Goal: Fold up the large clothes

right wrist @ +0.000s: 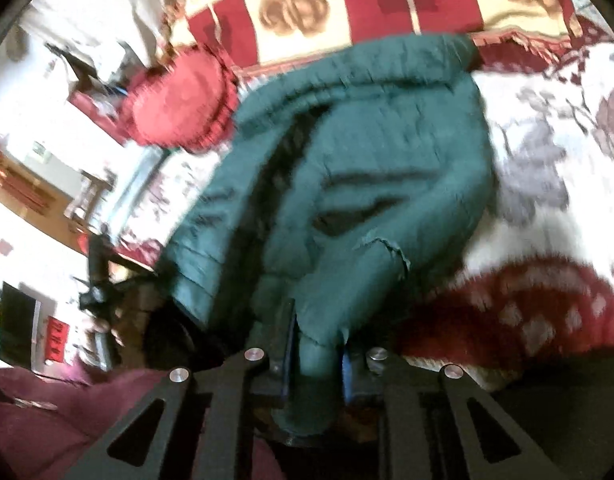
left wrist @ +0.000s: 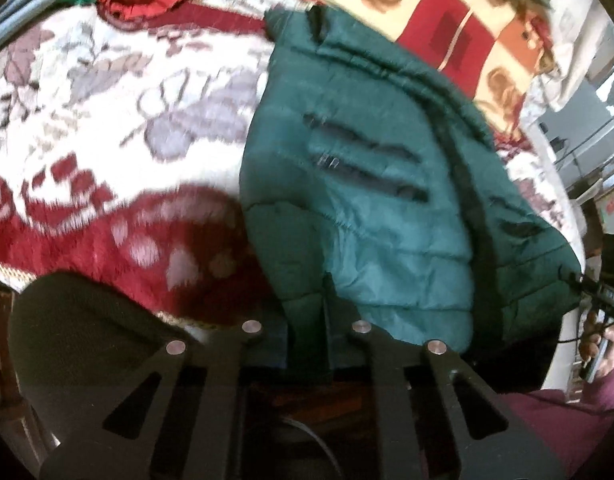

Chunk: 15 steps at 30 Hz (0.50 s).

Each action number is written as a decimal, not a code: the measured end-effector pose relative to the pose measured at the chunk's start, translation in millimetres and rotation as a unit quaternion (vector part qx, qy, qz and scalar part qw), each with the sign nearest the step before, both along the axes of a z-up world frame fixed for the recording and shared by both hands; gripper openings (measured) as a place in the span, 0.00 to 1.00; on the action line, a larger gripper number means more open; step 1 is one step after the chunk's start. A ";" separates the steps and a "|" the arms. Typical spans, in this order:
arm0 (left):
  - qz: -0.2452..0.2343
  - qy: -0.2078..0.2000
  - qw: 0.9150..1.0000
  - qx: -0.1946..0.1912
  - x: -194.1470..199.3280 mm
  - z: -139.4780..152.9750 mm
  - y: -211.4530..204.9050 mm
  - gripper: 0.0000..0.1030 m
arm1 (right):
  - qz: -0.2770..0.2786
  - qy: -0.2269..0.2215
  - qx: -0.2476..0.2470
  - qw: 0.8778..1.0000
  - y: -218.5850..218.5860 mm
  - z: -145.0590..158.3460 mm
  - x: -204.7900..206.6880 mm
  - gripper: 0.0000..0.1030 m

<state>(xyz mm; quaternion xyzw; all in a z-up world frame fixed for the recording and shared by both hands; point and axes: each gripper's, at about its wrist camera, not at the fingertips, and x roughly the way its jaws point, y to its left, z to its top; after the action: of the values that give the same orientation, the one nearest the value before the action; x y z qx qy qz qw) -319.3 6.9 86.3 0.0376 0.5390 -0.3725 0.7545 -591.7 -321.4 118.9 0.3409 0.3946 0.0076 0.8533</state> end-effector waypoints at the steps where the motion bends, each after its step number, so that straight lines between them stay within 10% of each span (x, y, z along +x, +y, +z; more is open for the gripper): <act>1: -0.001 -0.006 1.000 -0.008 1.0 7.9 -1.6 0.11 | -0.005 -0.015 0.004 1.000 -4.3 7.6 0.5 0.16; 15: 0.034 -0.093 0.987 -0.124 77.7 113.0 -55.2 0.11 | -0.107 -0.117 -0.003 0.987 -98.1 71.8 64.2 0.15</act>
<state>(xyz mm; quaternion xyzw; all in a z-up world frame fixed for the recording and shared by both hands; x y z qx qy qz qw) -241.6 -48.3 199.3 -0.0401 0.4172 -0.4058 0.8122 -527.4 -419.5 190.7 0.3754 0.2534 -0.0457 0.8904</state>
